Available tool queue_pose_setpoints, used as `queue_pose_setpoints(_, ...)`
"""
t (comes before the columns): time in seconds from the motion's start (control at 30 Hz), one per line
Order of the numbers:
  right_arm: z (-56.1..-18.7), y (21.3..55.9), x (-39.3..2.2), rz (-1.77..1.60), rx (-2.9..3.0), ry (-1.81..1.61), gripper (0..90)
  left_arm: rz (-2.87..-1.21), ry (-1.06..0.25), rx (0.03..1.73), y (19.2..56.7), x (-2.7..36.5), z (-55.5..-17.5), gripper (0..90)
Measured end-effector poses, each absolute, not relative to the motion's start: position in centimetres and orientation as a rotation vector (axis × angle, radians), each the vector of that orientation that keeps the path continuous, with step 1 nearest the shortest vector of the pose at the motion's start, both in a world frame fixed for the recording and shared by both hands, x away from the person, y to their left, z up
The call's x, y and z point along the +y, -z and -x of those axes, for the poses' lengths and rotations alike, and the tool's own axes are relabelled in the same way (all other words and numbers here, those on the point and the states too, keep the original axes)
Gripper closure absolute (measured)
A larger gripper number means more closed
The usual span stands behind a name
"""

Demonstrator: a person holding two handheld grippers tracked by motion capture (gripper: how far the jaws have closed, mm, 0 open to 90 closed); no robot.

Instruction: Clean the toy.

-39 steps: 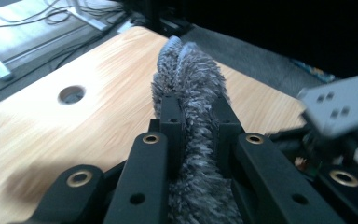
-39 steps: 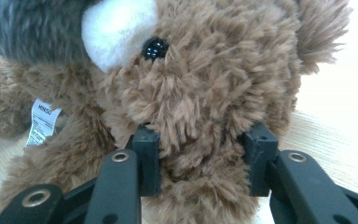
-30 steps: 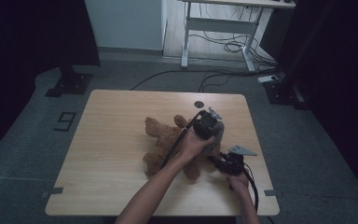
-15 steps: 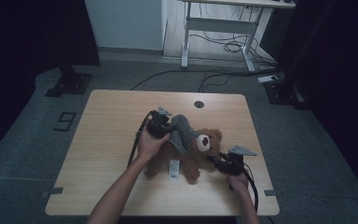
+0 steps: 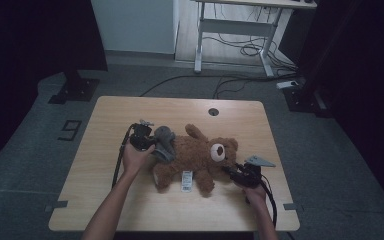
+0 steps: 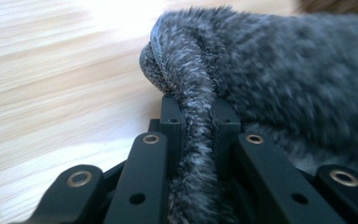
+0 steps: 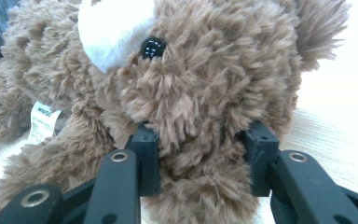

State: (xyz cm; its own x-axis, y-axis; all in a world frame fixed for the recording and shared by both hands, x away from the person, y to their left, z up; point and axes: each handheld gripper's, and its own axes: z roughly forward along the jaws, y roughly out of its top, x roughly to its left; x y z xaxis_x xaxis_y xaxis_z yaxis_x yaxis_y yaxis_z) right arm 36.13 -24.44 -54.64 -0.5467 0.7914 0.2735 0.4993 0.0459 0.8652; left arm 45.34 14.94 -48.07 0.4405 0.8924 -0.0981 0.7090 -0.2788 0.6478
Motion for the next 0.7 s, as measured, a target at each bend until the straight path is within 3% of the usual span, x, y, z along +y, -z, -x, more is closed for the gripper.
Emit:
queue_pose_setpoints(0.33, -36.2, 54.7, -24.6, -1.315, 2.050, -1.505, 57.6, -2.030, -0.318, 1.392, 49.2, 17.6, -44.7, 78.7)
queue_pose_setpoints(0.53, -36.2, 54.8, -24.7, -1.329, 2.048, -1.514, 57.6, -1.933, -0.378, 1.256, 44.2, 16.1, -43.5, 78.7)
queue_pose_setpoints(0.7, -36.2, 54.8, -24.7, -1.324, 2.045, -1.515, 57.6, -1.852, -0.335, 1.096, 40.2, 13.9, -42.2, 78.7)
